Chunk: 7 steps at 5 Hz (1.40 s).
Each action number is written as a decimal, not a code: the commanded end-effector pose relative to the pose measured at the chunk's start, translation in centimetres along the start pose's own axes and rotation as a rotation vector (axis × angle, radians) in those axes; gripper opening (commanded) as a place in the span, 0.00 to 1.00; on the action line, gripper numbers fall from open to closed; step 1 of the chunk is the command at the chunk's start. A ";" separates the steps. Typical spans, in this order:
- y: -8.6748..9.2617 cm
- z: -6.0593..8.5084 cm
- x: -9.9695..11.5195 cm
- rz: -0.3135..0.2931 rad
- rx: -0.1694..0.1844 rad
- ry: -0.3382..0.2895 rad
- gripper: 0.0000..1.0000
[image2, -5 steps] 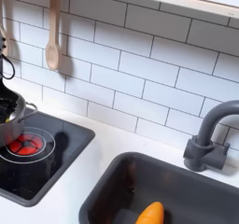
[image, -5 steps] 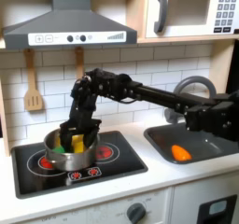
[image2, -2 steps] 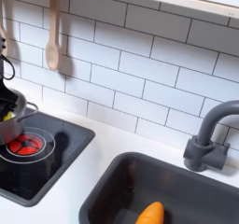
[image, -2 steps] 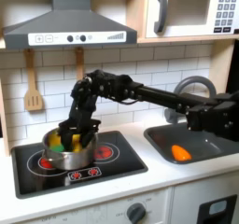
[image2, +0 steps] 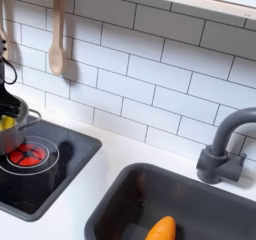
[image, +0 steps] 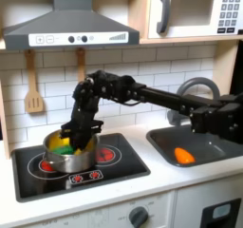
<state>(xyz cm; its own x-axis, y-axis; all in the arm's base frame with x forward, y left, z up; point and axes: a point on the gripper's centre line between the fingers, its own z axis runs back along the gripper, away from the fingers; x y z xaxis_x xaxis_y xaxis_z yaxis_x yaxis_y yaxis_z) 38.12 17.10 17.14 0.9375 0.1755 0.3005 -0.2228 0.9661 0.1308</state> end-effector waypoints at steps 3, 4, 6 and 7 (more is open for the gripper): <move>-2.9 2.0 0.8 -0.050 -0.109 0.000 1.00; -3.8 1.9 0.7 -0.071 -0.131 0.009 1.00; -4.0 1.9 0.7 -0.106 -0.147 0.004 1.00; -3.8 2.8 1.3 -0.104 -0.144 -0.021 1.00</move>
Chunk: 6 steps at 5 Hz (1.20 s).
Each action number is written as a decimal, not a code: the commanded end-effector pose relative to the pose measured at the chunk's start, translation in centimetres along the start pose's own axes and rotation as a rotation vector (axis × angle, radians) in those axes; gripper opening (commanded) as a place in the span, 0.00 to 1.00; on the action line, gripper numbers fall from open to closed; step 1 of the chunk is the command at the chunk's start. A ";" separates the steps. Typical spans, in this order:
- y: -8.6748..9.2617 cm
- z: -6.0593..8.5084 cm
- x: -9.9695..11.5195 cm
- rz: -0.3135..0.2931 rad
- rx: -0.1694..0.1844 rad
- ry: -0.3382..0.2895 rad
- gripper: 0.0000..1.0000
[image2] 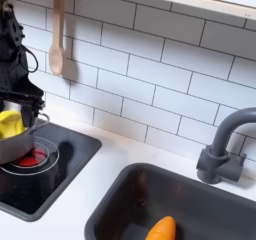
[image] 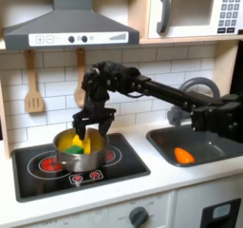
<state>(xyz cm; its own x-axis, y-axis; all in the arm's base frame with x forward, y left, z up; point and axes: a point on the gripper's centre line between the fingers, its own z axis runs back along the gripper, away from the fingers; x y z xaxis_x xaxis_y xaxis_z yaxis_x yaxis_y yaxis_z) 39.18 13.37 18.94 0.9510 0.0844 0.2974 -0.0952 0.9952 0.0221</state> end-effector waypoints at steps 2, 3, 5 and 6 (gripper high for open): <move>-1.0 0.6 0.3 -0.046 -0.003 -0.002 1.00; -1.0 1.2 0.7 -0.045 -0.005 -0.014 1.00; -2.1 0.0 -0.3 -0.083 -0.024 0.024 1.00; -2.8 0.1 -1.0 -0.109 -0.033 0.027 1.00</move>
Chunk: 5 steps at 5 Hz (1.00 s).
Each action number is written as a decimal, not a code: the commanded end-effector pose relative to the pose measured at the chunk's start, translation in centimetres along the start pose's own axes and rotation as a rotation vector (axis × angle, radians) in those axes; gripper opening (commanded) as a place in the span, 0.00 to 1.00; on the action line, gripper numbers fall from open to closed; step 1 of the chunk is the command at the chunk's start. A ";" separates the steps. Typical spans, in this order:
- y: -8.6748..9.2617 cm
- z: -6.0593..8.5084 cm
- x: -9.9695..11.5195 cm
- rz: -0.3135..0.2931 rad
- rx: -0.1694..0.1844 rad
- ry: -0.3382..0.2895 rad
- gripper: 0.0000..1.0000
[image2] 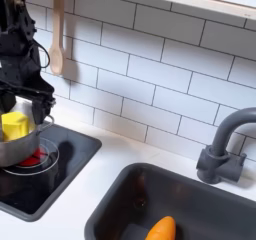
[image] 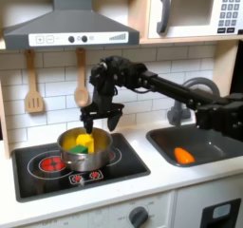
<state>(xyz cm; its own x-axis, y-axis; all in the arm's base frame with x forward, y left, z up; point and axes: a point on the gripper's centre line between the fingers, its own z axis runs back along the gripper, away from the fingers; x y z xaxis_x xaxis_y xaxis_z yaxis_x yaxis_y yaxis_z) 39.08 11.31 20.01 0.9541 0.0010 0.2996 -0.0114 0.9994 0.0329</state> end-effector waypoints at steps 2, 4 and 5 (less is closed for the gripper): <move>-1.4 -2.1 -1.5 -0.050 -0.023 0.063 1.00; -1.8 -2.3 -1.5 -0.056 -0.035 0.055 0.00; -1.8 -2.0 -1.5 -0.053 -0.031 0.047 0.00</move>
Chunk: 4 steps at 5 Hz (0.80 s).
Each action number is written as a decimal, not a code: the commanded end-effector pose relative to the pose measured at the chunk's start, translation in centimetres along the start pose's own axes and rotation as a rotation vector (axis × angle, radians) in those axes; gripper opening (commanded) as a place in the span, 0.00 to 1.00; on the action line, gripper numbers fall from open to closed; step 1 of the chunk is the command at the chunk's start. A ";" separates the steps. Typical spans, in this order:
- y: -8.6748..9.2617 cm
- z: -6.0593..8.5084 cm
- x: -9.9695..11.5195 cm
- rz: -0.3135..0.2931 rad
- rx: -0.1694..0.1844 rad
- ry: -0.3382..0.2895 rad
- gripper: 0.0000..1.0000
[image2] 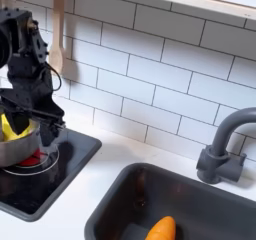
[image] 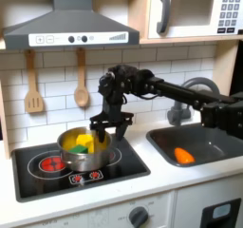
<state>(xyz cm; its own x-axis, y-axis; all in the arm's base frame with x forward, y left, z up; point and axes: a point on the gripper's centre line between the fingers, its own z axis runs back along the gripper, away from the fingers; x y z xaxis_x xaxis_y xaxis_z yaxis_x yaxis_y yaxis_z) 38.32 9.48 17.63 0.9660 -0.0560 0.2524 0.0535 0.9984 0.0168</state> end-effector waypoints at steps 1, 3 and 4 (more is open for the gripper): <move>-0.1 0.0 0.1 -0.003 0.002 -0.007 0.00; -0.2 0.1 0.3 -0.009 -0.006 -0.007 0.00; -0.6 0.1 0.2 -0.016 -0.007 0.001 0.00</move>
<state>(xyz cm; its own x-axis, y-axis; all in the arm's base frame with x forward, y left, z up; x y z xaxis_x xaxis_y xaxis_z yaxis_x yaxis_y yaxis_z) 38.28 9.45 17.66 0.9663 -0.0618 0.2500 0.0597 0.9981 0.0159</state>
